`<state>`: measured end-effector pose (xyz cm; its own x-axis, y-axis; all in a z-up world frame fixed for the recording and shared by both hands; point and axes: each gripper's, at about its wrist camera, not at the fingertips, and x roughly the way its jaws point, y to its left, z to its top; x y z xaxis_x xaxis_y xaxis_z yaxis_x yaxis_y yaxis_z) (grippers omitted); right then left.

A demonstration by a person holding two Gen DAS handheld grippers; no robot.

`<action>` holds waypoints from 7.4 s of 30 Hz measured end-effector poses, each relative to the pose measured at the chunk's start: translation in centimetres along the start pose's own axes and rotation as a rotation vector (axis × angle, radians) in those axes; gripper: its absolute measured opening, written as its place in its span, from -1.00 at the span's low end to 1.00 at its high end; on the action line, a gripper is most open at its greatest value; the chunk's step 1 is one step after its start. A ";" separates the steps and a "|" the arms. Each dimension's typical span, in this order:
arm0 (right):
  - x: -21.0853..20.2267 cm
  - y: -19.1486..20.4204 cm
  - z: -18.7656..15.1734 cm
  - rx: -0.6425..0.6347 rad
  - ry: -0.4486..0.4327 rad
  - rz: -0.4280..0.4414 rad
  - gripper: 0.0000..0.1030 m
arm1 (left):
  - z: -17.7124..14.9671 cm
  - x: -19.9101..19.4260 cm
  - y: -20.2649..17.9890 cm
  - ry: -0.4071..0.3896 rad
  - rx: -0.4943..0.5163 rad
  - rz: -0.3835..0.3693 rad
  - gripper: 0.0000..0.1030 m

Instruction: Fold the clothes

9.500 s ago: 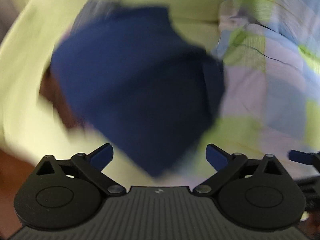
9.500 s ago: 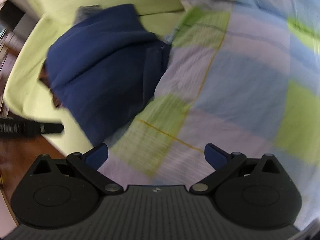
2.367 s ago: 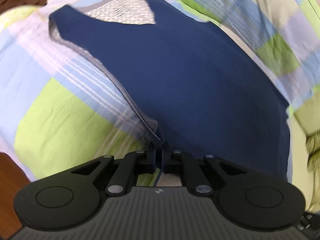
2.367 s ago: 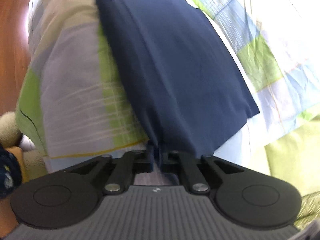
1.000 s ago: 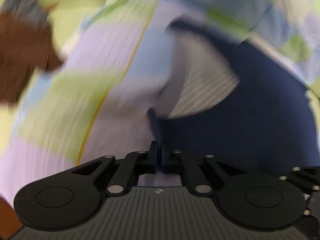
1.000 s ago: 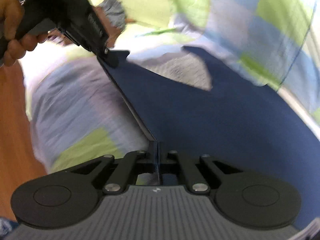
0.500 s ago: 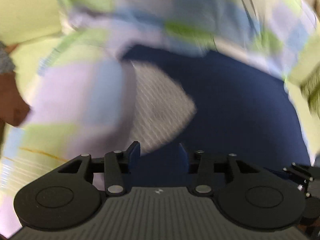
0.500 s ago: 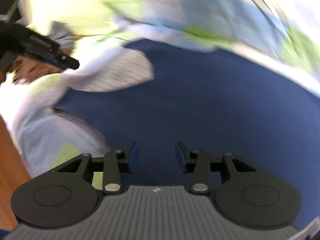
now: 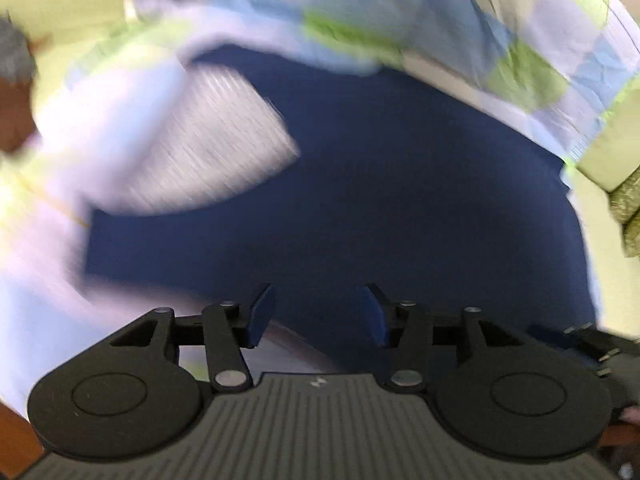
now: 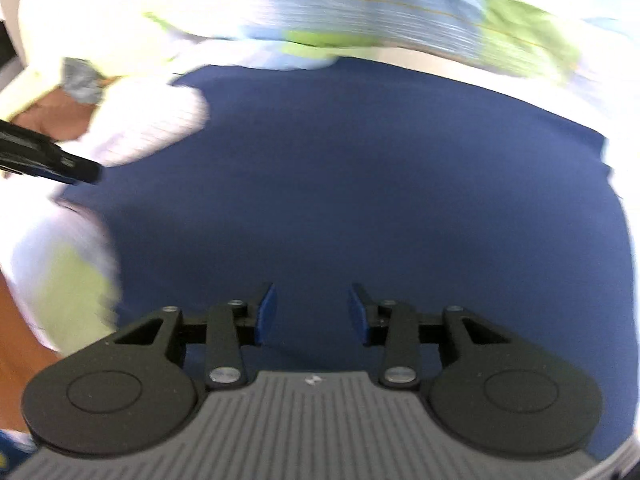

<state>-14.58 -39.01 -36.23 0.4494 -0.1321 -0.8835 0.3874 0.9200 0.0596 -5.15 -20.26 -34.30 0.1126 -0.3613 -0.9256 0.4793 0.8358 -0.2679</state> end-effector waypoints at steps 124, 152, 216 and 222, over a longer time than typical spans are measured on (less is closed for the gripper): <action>-10.0 -33.7 26.9 -0.689 -0.152 0.734 0.26 | 1.4 -5.5 -45.5 -0.268 -0.962 0.616 0.63; 1.4 -30.7 19.0 -0.707 0.179 0.545 0.67 | -2.2 2.8 -32.3 -0.085 -0.965 0.407 0.83; 25.0 16.9 42.0 -0.944 0.129 0.789 -0.10 | 1.9 0.7 19.0 -0.493 -1.022 0.081 -0.83; 27.7 20.6 42.6 -1.099 0.181 0.871 0.00 | 1.3 0.9 19.5 -0.511 -1.016 0.048 -0.80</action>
<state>40.14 -39.43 -39.70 0.0757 0.5907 -0.8033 -0.8097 0.5065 0.2962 5.44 -4.81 -40.02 0.5648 -0.2516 -0.7859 -0.4362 0.7174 -0.5432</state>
